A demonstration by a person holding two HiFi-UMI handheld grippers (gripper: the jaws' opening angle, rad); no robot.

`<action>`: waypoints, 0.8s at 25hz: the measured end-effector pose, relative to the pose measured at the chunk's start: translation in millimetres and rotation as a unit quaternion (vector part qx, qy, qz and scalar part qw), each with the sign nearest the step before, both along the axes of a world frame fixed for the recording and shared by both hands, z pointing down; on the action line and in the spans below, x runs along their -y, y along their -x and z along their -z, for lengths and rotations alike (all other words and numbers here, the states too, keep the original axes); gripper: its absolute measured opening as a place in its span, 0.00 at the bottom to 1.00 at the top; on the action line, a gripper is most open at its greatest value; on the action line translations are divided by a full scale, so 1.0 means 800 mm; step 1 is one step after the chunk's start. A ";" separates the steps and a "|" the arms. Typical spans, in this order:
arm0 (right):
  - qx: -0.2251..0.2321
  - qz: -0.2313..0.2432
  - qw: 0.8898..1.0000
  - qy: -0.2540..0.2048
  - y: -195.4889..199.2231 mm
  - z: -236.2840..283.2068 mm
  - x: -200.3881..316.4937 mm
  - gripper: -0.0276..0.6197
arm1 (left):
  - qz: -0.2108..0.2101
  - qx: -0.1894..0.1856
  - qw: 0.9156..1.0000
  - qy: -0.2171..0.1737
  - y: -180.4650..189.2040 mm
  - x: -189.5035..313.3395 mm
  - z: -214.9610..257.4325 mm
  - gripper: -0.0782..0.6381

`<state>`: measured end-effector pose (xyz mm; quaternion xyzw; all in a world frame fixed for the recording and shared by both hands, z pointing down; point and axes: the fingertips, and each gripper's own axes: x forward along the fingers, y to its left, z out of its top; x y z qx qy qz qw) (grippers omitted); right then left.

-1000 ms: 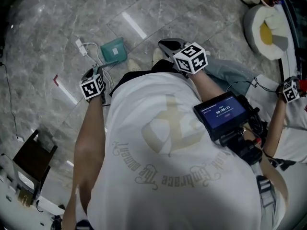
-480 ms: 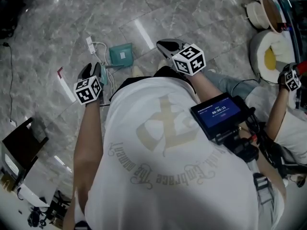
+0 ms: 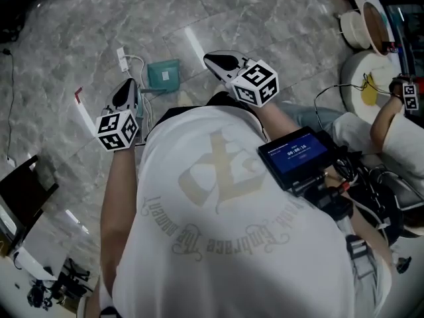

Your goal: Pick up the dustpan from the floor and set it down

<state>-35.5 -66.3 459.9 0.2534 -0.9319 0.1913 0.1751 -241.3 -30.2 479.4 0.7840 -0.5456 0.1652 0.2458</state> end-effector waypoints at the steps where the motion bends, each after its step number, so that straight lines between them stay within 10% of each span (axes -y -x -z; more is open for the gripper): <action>1: 0.004 0.002 1.000 -0.002 0.001 0.002 -0.001 0.07 | 0.000 -0.004 1.000 -0.005 -0.002 -0.002 0.005 0.13; 20: 0.019 0.048 0.998 -0.019 0.032 0.012 -0.015 0.07 | 0.041 0.005 0.999 -0.012 0.020 -0.045 0.016 0.13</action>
